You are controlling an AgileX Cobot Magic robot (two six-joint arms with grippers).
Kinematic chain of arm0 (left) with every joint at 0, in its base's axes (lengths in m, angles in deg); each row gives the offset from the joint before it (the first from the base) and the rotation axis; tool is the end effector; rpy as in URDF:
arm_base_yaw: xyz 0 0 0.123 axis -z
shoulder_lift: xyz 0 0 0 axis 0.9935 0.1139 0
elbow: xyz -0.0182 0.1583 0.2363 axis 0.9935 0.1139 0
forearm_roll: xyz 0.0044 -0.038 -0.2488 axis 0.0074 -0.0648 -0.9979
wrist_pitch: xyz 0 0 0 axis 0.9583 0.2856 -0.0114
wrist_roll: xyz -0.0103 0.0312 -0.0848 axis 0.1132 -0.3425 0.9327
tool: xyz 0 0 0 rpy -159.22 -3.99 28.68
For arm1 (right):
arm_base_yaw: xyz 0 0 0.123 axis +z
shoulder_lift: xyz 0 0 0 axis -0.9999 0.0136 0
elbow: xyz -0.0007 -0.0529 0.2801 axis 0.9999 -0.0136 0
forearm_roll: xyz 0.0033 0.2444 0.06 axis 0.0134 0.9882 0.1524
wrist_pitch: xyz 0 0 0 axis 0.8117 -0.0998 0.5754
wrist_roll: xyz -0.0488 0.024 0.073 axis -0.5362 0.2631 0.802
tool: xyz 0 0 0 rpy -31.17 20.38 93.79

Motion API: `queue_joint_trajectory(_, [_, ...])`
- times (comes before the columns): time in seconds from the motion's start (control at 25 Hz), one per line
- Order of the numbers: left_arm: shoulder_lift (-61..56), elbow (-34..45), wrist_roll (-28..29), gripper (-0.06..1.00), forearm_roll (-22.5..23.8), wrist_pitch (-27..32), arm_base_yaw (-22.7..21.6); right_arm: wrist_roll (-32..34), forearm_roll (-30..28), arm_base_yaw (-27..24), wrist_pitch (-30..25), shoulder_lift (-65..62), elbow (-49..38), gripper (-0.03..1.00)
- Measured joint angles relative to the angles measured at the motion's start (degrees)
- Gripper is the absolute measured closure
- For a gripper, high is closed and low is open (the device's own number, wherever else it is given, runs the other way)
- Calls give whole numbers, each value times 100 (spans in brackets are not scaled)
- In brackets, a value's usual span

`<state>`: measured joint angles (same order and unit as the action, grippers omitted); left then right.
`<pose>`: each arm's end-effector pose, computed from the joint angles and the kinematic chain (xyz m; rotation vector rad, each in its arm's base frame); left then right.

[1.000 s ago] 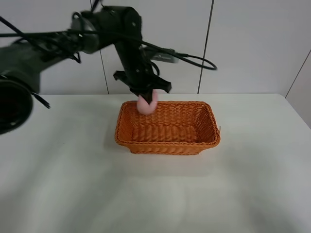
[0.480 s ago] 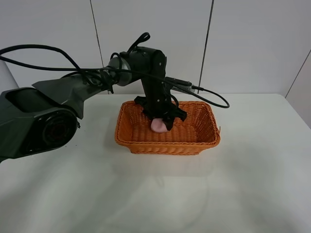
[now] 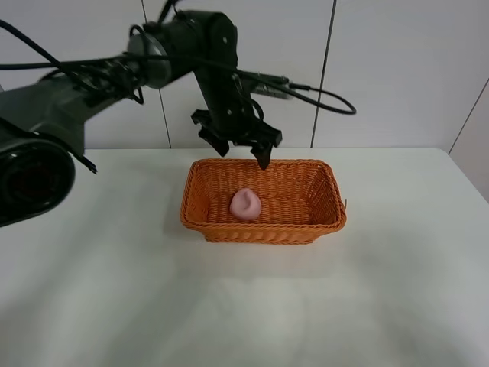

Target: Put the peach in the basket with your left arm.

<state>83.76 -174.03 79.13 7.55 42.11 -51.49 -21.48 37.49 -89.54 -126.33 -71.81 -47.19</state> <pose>0.4286 -0.2719 0.2656 0.6847 2.6033 -0.2473 -0.0029 0.0026 0.2781 -0.0187 2.0062 0.0203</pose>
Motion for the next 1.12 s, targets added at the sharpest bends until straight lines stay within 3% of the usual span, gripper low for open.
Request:
queue_joint_trajectory(0.24, [-81,20,-54,10,20,0,-928,0,0,0,0,0,0,27])
queue_joint_trajectory(0.64, [-48,591,-368,10,117,0,-2840,0,0,0,0,0,0,27])
queue_joint_trajectory(0.92, [-360,961,-383,10,111,0,-3079,0,0,0,0,0,0,27])
queue_joint_trajectory(1.12, [-1277,1896,-305,10,57,0,-3079,0,0,0,0,0,0,27])
